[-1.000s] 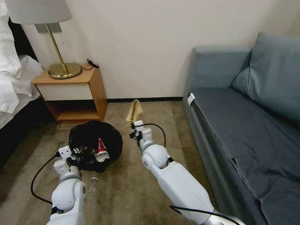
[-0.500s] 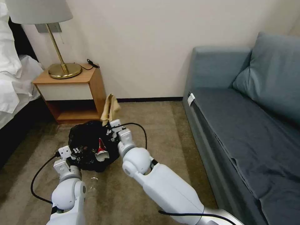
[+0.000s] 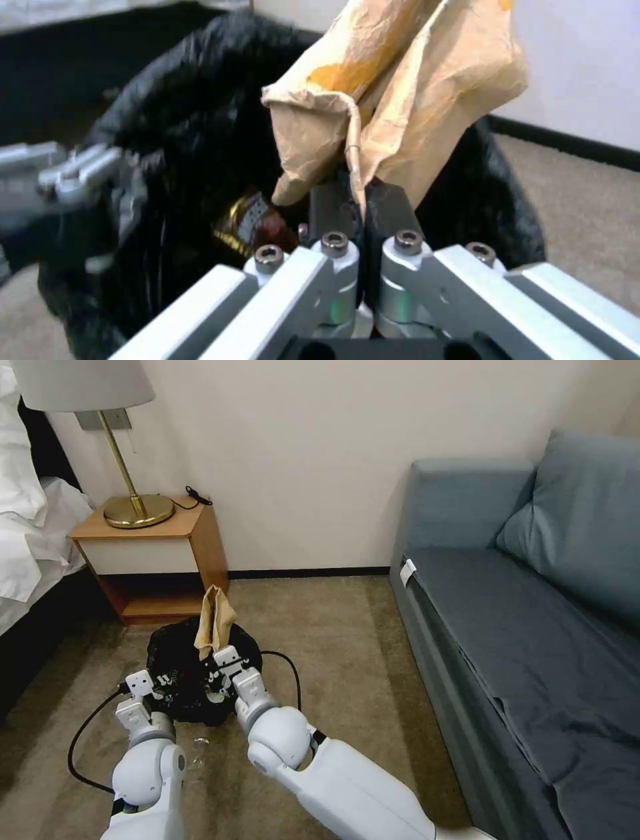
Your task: Pick up the trash bin, then pick up the garbage on the floor and place it into the trash bin.
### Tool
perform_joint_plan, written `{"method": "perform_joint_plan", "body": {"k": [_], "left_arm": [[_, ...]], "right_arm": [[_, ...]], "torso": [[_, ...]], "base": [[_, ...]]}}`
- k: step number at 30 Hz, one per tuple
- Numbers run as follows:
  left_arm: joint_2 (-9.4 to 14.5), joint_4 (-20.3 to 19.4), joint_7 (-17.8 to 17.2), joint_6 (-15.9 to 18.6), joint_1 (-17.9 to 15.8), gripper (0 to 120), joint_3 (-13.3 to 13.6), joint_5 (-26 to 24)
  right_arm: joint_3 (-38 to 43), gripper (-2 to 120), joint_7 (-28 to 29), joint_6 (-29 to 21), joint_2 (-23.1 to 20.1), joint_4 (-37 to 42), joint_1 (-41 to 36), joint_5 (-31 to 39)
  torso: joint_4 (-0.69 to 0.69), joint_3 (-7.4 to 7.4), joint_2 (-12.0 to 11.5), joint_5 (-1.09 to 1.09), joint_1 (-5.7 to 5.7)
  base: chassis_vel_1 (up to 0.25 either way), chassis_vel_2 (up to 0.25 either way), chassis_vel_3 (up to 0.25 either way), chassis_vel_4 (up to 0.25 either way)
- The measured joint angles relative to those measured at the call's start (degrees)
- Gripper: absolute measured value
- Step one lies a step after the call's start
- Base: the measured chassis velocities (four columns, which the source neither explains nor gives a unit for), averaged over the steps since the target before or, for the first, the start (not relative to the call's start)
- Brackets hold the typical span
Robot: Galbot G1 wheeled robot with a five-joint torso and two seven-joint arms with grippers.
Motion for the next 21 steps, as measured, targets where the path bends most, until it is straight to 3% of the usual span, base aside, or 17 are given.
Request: {"method": "perform_joint_plan", "body": {"k": [14,16,21], "left_arm": [[-0.91,-0.2,0.0,-0.16,-0.3,3,0.2,0.52],[-0.94,-0.16,0.01,-0.19,-0.3,3,0.2,0.62],[-0.91,0.08,0.02,-0.22,-0.36,3,0.17,0.65]], "right_arm": [[-2.36,2,-1.31,2.27,1.47,-6.11,-4.53,-7.53],[-2.17,16,-1.39,2.29,1.31,-5.94,-4.14,-7.8],[-1.88,31,-1.42,1.95,1.16,-5.15,-3.92,-7.7]], "torso": [[0.0,0.0,-0.01,0.0,0.0],[0.01,0.0,-0.01,0.0,0.0],[0.0,0.0,-0.01,0.0,0.0]], "base": [[0.0,0.0,0.0,0.0],[0.0,0.0,0.0,0.0],[0.0,0.0,0.0,0.0]]}}
